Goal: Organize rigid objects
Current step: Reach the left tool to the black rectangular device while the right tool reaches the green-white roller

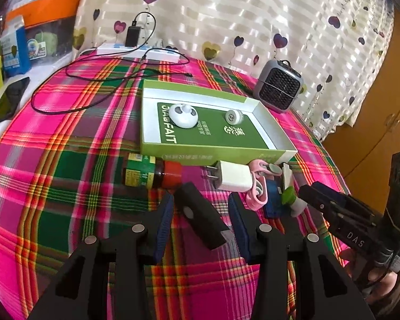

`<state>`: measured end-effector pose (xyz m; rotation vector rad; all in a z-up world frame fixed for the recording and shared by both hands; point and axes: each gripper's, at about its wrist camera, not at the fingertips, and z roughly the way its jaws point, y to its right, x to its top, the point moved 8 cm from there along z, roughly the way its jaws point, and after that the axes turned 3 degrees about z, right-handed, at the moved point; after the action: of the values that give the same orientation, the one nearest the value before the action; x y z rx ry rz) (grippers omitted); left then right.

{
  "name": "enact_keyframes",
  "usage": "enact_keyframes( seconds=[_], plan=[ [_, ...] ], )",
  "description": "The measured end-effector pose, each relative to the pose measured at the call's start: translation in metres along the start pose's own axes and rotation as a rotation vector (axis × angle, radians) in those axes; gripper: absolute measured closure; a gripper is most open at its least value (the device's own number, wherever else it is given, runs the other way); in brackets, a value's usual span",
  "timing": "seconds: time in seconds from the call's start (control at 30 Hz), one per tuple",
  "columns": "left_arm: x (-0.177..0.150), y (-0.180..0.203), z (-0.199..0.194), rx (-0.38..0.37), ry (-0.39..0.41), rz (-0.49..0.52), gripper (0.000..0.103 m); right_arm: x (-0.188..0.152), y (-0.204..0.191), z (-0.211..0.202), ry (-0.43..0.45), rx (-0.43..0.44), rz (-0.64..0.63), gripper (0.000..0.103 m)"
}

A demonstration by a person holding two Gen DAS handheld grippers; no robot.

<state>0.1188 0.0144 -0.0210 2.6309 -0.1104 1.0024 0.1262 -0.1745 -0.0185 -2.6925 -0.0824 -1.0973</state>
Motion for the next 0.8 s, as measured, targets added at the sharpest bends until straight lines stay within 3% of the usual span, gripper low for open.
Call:
enact_keyframes(
  seconds=[0.2,0.37,0.8],
  plan=[
    [-0.009,0.005,0.008,0.026,-0.035,0.013,0.062,-0.009,-0.007,0.006,-0.031,0.013,-0.008,0.061],
    [-0.014,0.006,0.013,0.036,-0.052,0.016,0.062,-0.014,-0.007,0.014,-0.056,-0.045,-0.041,0.061],
    [-0.019,0.010,0.019,0.030,-0.070,0.015,0.061,-0.022,0.010,0.013,-0.084,-0.076,-0.010,0.061]
  ],
)
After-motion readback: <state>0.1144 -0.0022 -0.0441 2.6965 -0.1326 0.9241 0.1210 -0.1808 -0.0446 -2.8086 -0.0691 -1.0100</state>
